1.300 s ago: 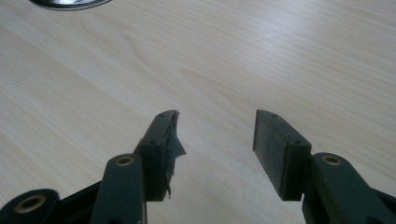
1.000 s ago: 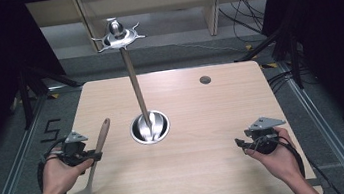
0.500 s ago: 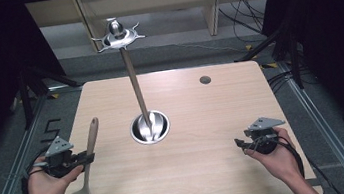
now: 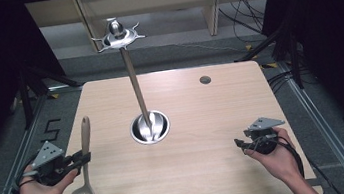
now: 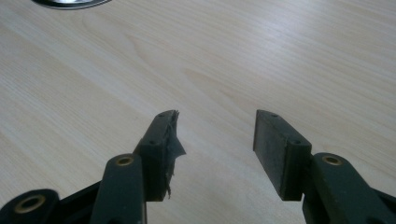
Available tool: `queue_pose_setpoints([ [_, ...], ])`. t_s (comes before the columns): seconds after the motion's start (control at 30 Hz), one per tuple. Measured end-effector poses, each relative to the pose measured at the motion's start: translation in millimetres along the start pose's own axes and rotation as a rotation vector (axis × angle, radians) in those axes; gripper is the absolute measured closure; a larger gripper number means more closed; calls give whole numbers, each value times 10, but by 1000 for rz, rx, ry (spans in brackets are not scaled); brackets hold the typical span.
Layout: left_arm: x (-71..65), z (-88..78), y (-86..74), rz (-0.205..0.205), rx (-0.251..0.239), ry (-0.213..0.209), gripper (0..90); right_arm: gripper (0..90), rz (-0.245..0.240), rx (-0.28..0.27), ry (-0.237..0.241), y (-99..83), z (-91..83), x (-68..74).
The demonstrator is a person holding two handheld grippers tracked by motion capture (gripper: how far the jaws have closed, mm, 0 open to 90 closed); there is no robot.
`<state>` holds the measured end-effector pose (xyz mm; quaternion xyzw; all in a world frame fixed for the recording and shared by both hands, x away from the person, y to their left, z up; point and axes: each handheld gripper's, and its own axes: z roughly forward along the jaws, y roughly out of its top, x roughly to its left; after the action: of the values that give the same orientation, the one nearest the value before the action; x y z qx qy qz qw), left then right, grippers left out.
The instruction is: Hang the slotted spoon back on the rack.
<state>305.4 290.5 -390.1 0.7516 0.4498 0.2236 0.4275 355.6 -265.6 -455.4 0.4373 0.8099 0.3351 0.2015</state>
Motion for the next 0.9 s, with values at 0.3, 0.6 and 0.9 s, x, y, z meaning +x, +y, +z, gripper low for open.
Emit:
queue_pose_setpoints([
  [0.3, -17, -73, 29, 6, -67, -2, 742, 500, 1, 1, 0, -1, -2, 0],
  [0.6, -81, -90, 114, 12, -113, -7, 742, 499, 7, 4, 4, 1, -1, 1],
  [0.9, -133, -63, 250, 55, -132, -12, 742, 498, -14, -11, -2, -7, 11, -18],
])
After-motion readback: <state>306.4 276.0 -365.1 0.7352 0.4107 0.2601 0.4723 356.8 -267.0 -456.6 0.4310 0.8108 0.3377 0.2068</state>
